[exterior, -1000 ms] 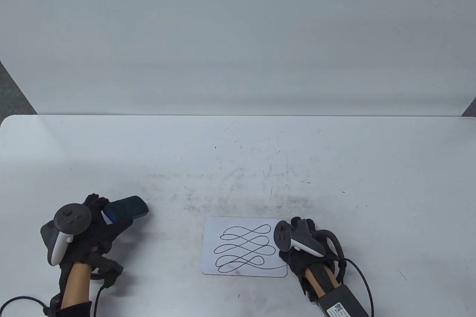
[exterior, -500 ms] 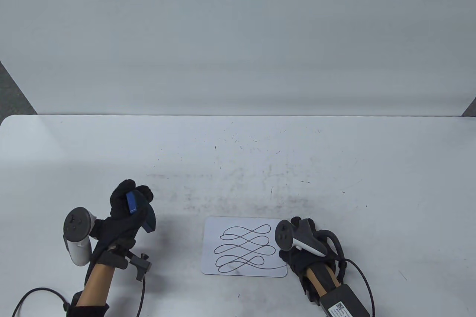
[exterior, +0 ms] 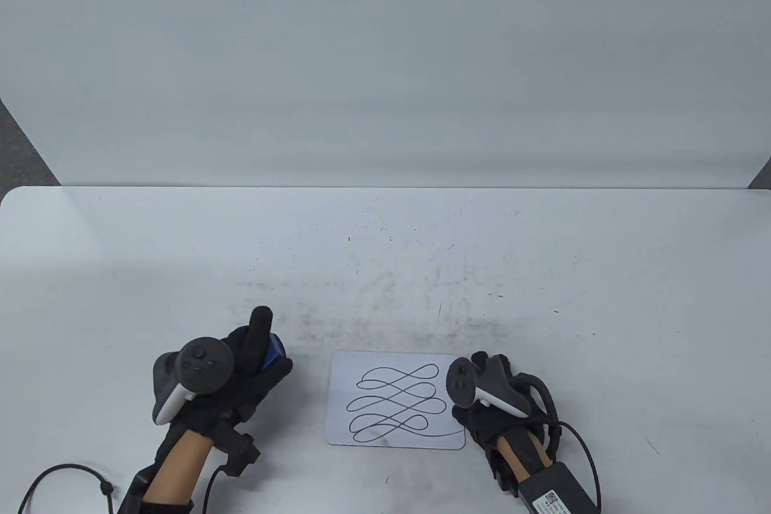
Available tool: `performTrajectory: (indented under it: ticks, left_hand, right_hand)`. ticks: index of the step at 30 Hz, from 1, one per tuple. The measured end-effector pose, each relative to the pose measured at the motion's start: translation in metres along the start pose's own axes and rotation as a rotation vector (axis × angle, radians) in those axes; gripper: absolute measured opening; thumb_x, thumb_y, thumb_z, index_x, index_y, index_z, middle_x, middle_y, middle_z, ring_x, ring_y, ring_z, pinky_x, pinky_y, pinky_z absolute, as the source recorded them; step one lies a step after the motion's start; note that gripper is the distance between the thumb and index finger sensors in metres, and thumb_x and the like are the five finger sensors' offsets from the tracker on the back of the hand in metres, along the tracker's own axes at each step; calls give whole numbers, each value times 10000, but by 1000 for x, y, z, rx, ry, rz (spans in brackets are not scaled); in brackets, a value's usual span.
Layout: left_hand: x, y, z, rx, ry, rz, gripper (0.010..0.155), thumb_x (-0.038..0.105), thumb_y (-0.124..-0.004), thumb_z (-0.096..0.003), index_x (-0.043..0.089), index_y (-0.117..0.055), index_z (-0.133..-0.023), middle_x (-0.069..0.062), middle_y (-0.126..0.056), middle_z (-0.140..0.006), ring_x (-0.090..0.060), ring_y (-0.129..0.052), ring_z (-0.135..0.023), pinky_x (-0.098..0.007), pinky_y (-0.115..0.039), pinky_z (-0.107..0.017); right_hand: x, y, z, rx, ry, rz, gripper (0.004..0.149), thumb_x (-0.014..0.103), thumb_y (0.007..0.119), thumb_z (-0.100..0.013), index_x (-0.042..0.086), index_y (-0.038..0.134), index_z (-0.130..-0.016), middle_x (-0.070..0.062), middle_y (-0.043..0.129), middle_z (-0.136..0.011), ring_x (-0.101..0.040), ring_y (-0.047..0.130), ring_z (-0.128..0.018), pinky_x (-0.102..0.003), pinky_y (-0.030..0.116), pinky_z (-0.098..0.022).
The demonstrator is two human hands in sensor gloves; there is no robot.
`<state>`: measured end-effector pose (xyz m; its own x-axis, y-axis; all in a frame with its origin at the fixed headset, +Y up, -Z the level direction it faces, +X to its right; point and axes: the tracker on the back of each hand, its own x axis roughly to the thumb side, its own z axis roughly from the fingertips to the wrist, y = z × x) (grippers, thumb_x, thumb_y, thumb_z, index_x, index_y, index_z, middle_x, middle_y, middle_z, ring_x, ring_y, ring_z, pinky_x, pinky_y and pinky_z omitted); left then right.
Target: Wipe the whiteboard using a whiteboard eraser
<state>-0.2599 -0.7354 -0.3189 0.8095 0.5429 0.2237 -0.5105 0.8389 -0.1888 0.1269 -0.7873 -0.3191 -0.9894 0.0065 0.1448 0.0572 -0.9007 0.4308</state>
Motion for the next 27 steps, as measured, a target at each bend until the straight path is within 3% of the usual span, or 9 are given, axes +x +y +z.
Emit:
performTrajectory:
  ticks: [6, 9, 10, 16, 20, 24, 27]
  left_hand:
    - [40, -27, -26, -98, -5, -132, 873, 541, -725, -489, 257, -239, -1156, -130, -408, -1135, -416, -533, -949, -635, -504, -650]
    - [56, -42, -49, -161, 29, -284, 780, 548, -761, -470, 419, -273, -1065, -124, -503, -1128, -412, -624, -939, -624, -566, -635]
    - [63, -47, -57, -199, 59, -356, 760, 562, -758, -462, 417, -295, -1047, -103, -510, -1131, -398, -637, -942, -613, -578, -637]
    - [79, -72, -90, -169, 50, -541, 669, 609, -710, -433, 433, -462, -1029, -98, -588, -1120, -384, -706, -912, -576, -614, -619]
    - [79, -90, -91, -177, 46, -611, 604, 609, -608, -455, 431, -504, -1022, -106, -576, -1119, -396, -681, -916, -586, -589, -621]
    - [82, -93, -82, -137, -17, -675, 604, 587, -620, -468, 413, -506, -1035, -120, -573, -1125, -401, -698, -910, -582, -611, -610]
    - [85, -93, -71, -174, -32, -664, 612, 554, -641, -474, 374, -509, -1044, -159, -551, -1124, -427, -684, -902, -595, -604, -593]
  right_hand:
    - [0, 0, 0, 2, 0, 1, 692, 450, 524, -349, 306, 186, -936, -140, 195, -1078, -491, 270, -978, -722, 371, -651]
    - [0, 1, 0, 12, 2, -6, 690, 446, 518, -350, 307, 176, -933, -139, 179, -1077, -491, 254, -977, -723, 357, -652]
    - [0, 2, 0, 25, 4, -7, 688, 443, 508, -351, 307, 162, -930, -140, 162, -1075, -492, 238, -976, -726, 343, -653]
    - [0, 3, -1, 68, 13, -11, 681, 438, 469, -353, 319, 96, -911, -131, 83, -1061, -486, 164, -970, -727, 285, -657]
    - [0, 4, -1, 80, 17, -14, 678, 438, 458, -353, 322, 78, -903, -125, 61, -1054, -481, 142, -966, -725, 268, -658]
    - [0, 4, -1, 92, 27, -24, 674, 440, 447, -351, 331, 61, -894, -110, 35, -1048, -467, 114, -966, -719, 246, -661]
    - [1, 4, 0, 89, 35, -13, 671, 441, 438, -350, 331, 56, -890, -106, 35, -1048, -463, 117, -969, -716, 251, -663]
